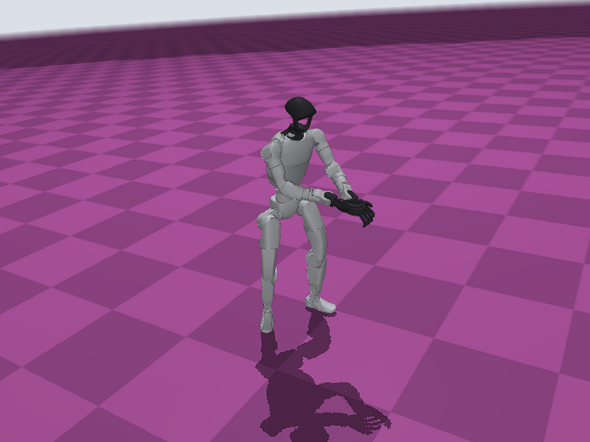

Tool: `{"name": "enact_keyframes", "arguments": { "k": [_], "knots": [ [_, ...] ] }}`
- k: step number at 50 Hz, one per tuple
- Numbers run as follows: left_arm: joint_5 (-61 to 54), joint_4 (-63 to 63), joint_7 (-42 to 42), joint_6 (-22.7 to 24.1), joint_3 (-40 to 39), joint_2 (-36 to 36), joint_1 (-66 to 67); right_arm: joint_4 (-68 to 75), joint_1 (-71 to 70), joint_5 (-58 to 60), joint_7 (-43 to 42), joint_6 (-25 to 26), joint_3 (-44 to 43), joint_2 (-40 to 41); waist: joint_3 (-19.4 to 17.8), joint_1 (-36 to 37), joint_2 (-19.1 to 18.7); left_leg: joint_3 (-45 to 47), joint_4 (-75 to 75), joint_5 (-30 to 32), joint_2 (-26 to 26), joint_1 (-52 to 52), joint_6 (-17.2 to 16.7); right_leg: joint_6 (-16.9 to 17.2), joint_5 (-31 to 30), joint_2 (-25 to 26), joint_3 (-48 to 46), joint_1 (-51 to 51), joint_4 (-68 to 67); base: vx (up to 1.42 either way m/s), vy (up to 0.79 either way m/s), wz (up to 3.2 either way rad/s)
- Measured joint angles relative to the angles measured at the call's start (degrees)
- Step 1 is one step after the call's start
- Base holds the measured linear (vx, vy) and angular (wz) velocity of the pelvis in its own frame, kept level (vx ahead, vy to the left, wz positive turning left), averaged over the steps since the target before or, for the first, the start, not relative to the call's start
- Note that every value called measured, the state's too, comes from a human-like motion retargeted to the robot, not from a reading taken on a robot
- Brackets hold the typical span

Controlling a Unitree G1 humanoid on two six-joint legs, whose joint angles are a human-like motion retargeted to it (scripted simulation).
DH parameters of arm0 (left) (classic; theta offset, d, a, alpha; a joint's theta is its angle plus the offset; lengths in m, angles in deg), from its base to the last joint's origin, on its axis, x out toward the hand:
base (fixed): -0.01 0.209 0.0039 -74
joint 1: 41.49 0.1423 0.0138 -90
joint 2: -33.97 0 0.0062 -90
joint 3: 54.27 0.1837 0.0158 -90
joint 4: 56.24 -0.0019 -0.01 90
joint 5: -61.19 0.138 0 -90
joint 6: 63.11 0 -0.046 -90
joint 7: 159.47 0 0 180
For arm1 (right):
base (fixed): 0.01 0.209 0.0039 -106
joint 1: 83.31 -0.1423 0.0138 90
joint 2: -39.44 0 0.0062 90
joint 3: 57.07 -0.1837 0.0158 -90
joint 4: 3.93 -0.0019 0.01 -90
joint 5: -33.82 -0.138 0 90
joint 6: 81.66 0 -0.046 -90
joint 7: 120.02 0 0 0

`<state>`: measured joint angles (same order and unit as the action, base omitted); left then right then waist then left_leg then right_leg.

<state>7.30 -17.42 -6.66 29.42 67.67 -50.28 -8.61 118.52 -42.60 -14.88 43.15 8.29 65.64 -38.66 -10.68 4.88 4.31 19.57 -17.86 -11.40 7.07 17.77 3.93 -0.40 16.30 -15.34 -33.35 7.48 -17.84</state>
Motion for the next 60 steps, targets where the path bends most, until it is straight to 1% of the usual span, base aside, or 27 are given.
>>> {"name": "enact_keyframes", "arguments": {
  "k": [3,5,8,12,15,17,18,20,21,23,25,28,30,32,35,37,41,43,45,48,50,52,53,55,57,58,60],
  "knots": [
    [3.9,0.3,0.8,-0.8,1.8,-1.7,-1.6,0.6,-1.4,-1.1,0.0,-1.0,-1.2,0.9,-0.4,-1.4,-0.8,7.6,7.8,1.8,1.7,-1.4,0.4,0.1,-0.8,1.0,-2.4,1.7,-3.5,0.04,0.18,0.41],
    [7.3,-0.1,1.1,-1.8,1.9,-1.6,-2.2,1.4,-1.8,-1.4,-1.3,-2.3,-1.1,1.2,0.2,-1.9,-1.1,7.3,10.0,0.7,1.5,-1.9,1.0,0.1,-1.4,0.9,-4.6,1.7,-5.7,0.15,0.22,0.85],
    [12.8,-1.0,1.9,-2.3,1.8,0.2,-1.4,1.6,0.2,-1.1,-3.4,-4.1,-0.8,1.6,2.4,-0.5,-1.6,1.8,11.7,-0.1,0.8,-2.3,1.1,-0.7,-2.9,-0.1,-7.9,0.7,-9.4,0.27,0.22,1.26],
    [20.3,-1.3,6.3,-4.5,4.1,-0.3,3.2,0.8,6.6,-3.2,-6.1,-5.5,0.0,4.9,7.8,5.4,-2.0,-5.7,13.4,-0.9,-0.5,-3.9,0.4,-3.4,-6.7,-1.4,-12.0,-2.6,-13.3,0.41,0.19,1.62],
    [27.1,2.1,11.8,-7.9,5.1,-4.6,6.8,0.4,10.6,-5.7,-8.3,-6.6,0.9,9.5,11.7,11.5,-1.8,-12.2,13.7,-2.0,-0.7,-6.1,1.0,-7.6,-11.3,-2.7,-13.8,-5.2,-19.1,0.49,0.14,1.91],
    [31.6,8.0,15.1,-9.9,4.4,-9.2,7.5,-1.5,11.1,-6.0,-9.4,-8.0,1.1,11.9,12.7,15.6,-0.5,-17.2,13.3,-2.7,-1.3,-7.9,1.9,-9.9,-15.4,-4.7,-11.7,-5.3,-25.9,0.5,0.1,2.26],
    [33.4,11.4,15.9,-10.4,3.8,-11.4,6.9,-3.2,10.5,-4.7,-9.8,-8.6,1.0,12.5,12.7,17.6,0.5,-19.9,13.0,-2.9,-1.9,-8.7,2.3,-10.2,-17.7,-5.6,-9.0,-4.5,-29.5,0.47,0.04,2.54],
    [35.8,18.1,15.5,-10.3,2.2,-15.1,4.4,-7.2,7.6,1.6,-11.0,-8.8,0.2,12.3,12.1,21.5,2.6,-25.8,12.3,-3.3,-3.0,-9.9,2.7,-8.3,-21.0,-4.7,-0.5,-1.4,-35.3,0.43,-0.04,2.76],
    [36.0,21.6,14.3,-9.7,1.0,-16.5,2.4,-9.7,4.8,6.0,-11.3,-8.4,-0.8,11.4,11.6,23.3,3.6,-28.8,12.0,-3.4,-3.2,-10.1,2.4,-6.3,-20.6,-2.6,4.2,0.5,-37.1,0.39,-0.13,2.82],
    [35.8,28.3,11.5,-7.9,-2.0,-18.9,-1.7,-14.6,-1.4,14.4,-10.9,-7.2,-2.7,8.9,11.2,26.4,5.0,-34.4,11.4,-3.8,-3.0,-10.5,1.5,-2.8,-18.2,1.5,11.1,3.3,-39.5,0.37,-0.18,2.68],
    [35.9,34.7,7.6,-5.5,-6.1,-21.3,-6.2,-19.3,-9.2,21.5,-8.2,-5.7,-4.2,5.2,10.7,28.7,5.9,-39.3,10.8,-4.2,-2.6,-10.5,0.8,-1.4,-15.0,2.6,12.8,5.0,-40.6,0.34,-0.2,2.42],
    [39.5,42.8,0.3,-1.8,-13.0,-26.0,-12.7,-25.5,-23.4,25.8,-0.7,-4.5,-3.9,-1.6,9.7,30.2,6.6,-45.3,10.4,-4.4,-2.0,-9.8,0.7,-2.4,-12.0,-1.3,8.8,6.0,-39.3,0.3,-0.22,2.17],
    [41.1,47.2,-5.1,1.4,-16.5,-29.3,-16.3,-28.1,-34.6,29.3,2.4,-4.3,-1.3,-7.1,9.4,30.4,6.5,-48.6,11.0,-4.5,-1.0,-9.4,0.8,-2.7,-9.6,-3.9,5.6,6.3,-35.9,0.26,-0.26,1.82],
    [41.4,51.0,-11.3,5.7,-18.6,-32.0,-18.9,-29.7,-47.3,35.7,3.1,-4.0,3.5,-12.4,9.3,30.2,6.3,-51.0,12.2,-4.6,0.4,-9.2,0.6,-2.1,-7.0,-5.6,3.6,6.6,-29.6,0.24,-0.3,1.43],
    [43.0,56.2,-22.0,11.3,-20.4,-34.8,-22.7,-31.1,-66.2,42.4,4.1,-3.6,12.1,-16.5,8.5,29.0,6.3,-53.2,14.3,-4.8,1.9,-9.3,0.5,0.6,-5.8,-7.8,1.9,6.6,-16.4,0.24,-0.34,1.0],
    [44.4,59.4,-27.2,13.6,-21.9,-35.0,-25.0,-31.4,-76.1,45.0,5.2,-3.4,16.2,-17.0,7.7,27.8,7.2,-53.4,15.4,-5.1,1.9,-10.0,1.0,3.4,-7.8,-10.0,0.5,6.2,-7.2,0.25,-0.4,0.57],
    [47.0,65.0,-31.2,16.2,-24.9,-32.0,-29.0,-31.9,-90.5,48.5,7.2,-3.5,22.6,-17.9,6.7,25.2,8.9,-50.7,15.7,-6.9,1.4,-13.0,1.8,8.5,-13.7,-15.4,-7.9,6.8,3.0,0.28,-0.41,-0.17],
    [49.8,67.1,-32.5,16.6,-26.1,-29.4,-30.2,-32.5,-95.3,47.4,8.2,-4.3,26.2,-18.8,6.0,23.3,8.8,-47.5,14.7,-8.3,1.3,-15.2,1.3,9.8,-17.4,-17.2,-13.8,8.0,3.9,0.3,-0.39,-0.99],
    [52.5,67.7,-33.3,16.4,-27.1,-25.4,-30.3,-32.2,-97.5,43.0,10.0,-5.4,29.6,-20.2,5.2,20.0,7.7,-43.3,12.7,-9.7,1.1,-17.8,0.0,9.8,-20.2,-17.6,-17.7,9.3,3.4,0.32,-0.41,-1.33],
    [46.8,60.8,-31.5,17.6,-28.3,-17.5,-29.3,-26.7,-93.9,37.5,14.2,-4.8,32.5,-22.4,5.1,11.6,4.7,-36.2,6.0,-11.1,1.5,-21.0,-2.7,7.4,-16.5,-15.2,-15.2,10.1,0.8,0.36,-0.49,-1.57],
    [38.2,50.1,-28.6,18.9,-28.9,-13.5,-28.6,-19.6,-87.3,37.2,16.3,-2.5,33.1,-21.8,5.6,4.3,2.5,-31.5,-2.2,-10.2,1.9,-21.6,-4.5,4.8,-12.0,-12.9,-10.1,9.6,-1.1,0.43,-0.54,-1.73],
    [23.5,34.5,-22.0,20.0,-27.9,-10.9,-27.1,-7.9,-76.2,36.9,16.1,1.1,32.1,-17.7,6.3,-3.0,0.5,-26.9,-13.0,-5.7,2.5,-20.2,-6.1,2.2,-9.3,-10.3,-4.9,8.6,-2.3,0.47,-0.5,-1.93],
    [14.1,25.5,-16.8,19.1,-26.7,-9.7,-25.9,-0.7,-69.2,35.6,15.3,3.3,30.6,-14.7,6.7,-6.2,-0.4,-24.6,-18.6,-2.2,2.8,-19.1,-6.5,1.1,-8.6,-9.0,-2.6,8.1,-2.5,0.48,-0.43,-2.15],
    [-3.3,5.0,-3.7,11.4,-21.8,-7.9,-23.8,13.3,-53.3,29.2,12.8,7.2,24.1,-8.4,7.6,-11.4,-2.1,-20.1,-28.6,5.7,2.9,-16.7,-6.9,-0.2,-7.8,-6.4,2.2,7.2,-2.2,0.48,-0.34,-2.39],
    [-6.6,-11.7,4.6,-0.9,-9.2,-4.4,-22.5,19.5,-36.7,14.4,11.2,8.9,14.6,-6.2,7.4,-15.0,-3.3,-17.1,-35.4,10.1,0.7,-14.5,-7.2,0.1,-7.9,-4.2,7.6,5.9,-0.5,0.49,-0.21,-2.63],
    [-4.9,-16.2,6.2,-5.6,-1.0,-2.1,-21.4,19.2,-28.7,5.4,11.3,9.1,10.1,-6.7,6.8,-16.8,-3.9,-16.1,-37.7,9.7,-1.4,-13.4,-7.4,0.8,-8.2,-3.4,10.5,5.2,0.9,0.49,-0.12,-2.72],
    [-1.3,-18.6,5.7,-9.5,12.8,2.5,-17.7,14.2,-14.4,-7.0,11.3,8.5,3.6,-9.0,4.7,-21.6,-5.4,-14.3,-40.3,4.2,-5.9,-10.8,-7.3,3.1,-9.1,-2.2,16.3,3.8,4.2,0.5,-0.03,-2.78]
  ]
}}
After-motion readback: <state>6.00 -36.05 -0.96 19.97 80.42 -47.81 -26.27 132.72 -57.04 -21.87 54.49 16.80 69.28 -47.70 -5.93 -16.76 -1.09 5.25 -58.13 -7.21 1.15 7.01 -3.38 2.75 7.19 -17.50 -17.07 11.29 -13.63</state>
